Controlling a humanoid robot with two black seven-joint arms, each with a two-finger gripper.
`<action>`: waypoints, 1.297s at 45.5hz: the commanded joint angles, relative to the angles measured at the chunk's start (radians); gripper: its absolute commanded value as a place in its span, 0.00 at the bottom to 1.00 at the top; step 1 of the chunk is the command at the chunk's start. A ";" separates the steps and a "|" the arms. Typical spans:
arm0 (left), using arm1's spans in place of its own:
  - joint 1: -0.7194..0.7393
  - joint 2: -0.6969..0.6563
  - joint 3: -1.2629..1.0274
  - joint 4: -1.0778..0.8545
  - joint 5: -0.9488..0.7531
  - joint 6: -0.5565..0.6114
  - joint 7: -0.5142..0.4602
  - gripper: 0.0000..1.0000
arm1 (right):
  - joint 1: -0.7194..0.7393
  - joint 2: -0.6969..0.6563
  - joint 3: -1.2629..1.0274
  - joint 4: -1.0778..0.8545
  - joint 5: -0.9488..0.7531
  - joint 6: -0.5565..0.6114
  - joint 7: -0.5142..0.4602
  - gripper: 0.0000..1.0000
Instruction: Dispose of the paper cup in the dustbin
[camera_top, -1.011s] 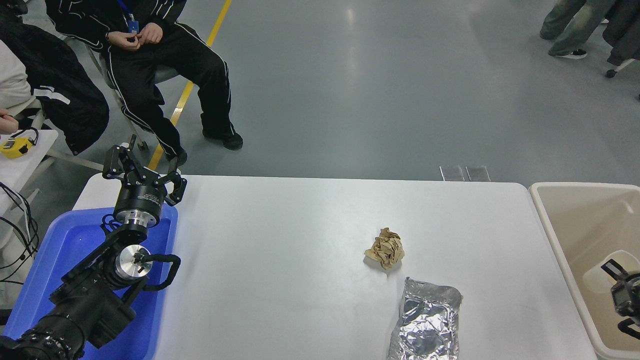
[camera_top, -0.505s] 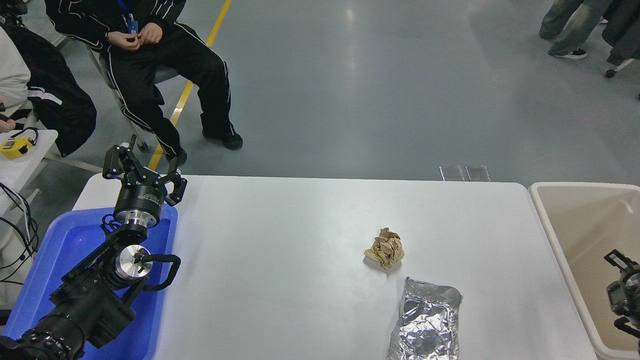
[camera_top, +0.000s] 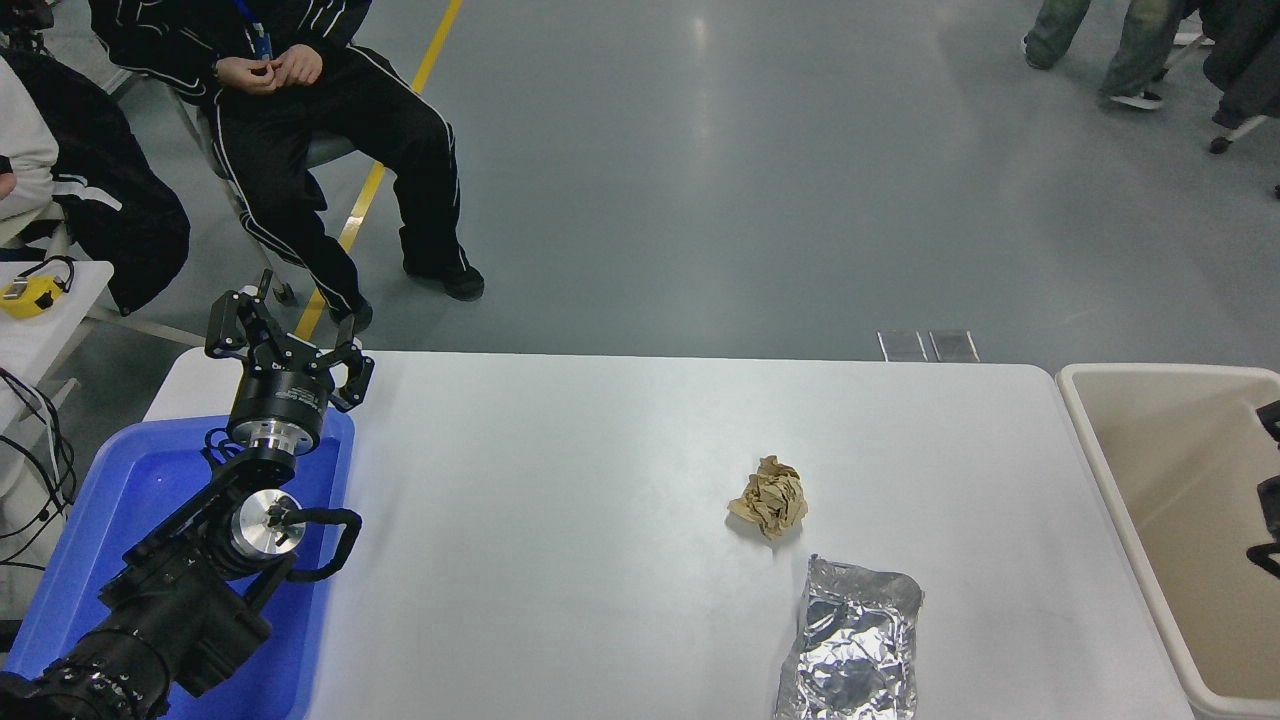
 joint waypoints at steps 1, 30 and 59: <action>-0.001 0.000 0.000 0.000 0.000 0.000 0.000 1.00 | 0.127 -0.097 0.265 0.143 0.118 -0.001 0.002 0.99; -0.001 0.000 0.000 0.000 0.000 0.000 0.000 1.00 | 0.089 -0.263 0.695 0.760 0.101 0.039 0.006 0.99; -0.001 0.000 0.000 0.000 0.000 0.000 0.000 1.00 | -0.183 -0.176 1.057 1.004 0.017 0.101 0.094 0.99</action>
